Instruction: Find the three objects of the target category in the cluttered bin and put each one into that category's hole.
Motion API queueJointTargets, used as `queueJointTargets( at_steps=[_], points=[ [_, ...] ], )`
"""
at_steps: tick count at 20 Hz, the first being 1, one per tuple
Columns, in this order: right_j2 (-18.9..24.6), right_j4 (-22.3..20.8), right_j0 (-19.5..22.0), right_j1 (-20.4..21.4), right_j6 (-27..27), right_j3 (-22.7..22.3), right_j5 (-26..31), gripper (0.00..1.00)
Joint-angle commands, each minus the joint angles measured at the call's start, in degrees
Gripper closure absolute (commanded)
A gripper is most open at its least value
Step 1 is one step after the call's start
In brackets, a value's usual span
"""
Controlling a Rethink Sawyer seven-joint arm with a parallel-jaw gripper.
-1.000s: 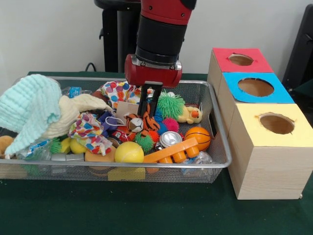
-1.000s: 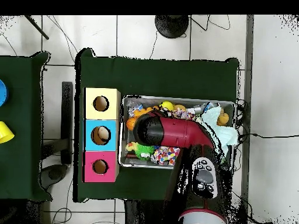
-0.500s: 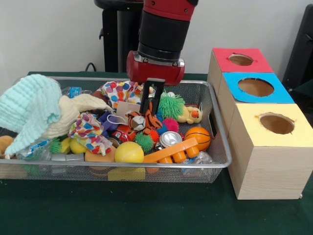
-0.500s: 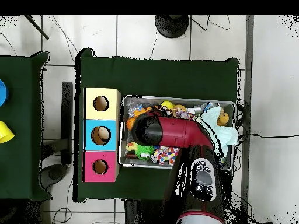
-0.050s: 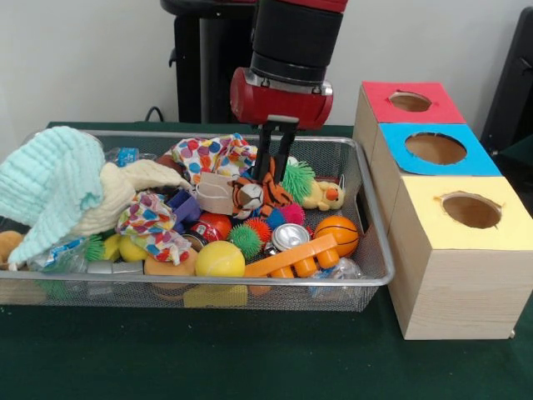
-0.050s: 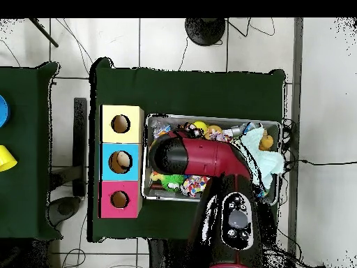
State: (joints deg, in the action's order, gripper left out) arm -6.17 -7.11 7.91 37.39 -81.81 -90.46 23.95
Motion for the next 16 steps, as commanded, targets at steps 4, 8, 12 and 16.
queueJointTargets(
  at_steps=[4,8,12,16],
  points=[
    [2.01,2.59,-0.28,2.53,-8.72,-2.55,10.82,1.0],
    [2.15,2.83,-0.4,3.11,-8.75,-2.31,12.1,1.0],
    [1.93,2.53,-0.72,3.81,-8.53,-2.92,12.33,1.0],
    [1.32,1.12,-1.49,4.35,-7.75,-3.47,12.18,1.0]
  ],
)
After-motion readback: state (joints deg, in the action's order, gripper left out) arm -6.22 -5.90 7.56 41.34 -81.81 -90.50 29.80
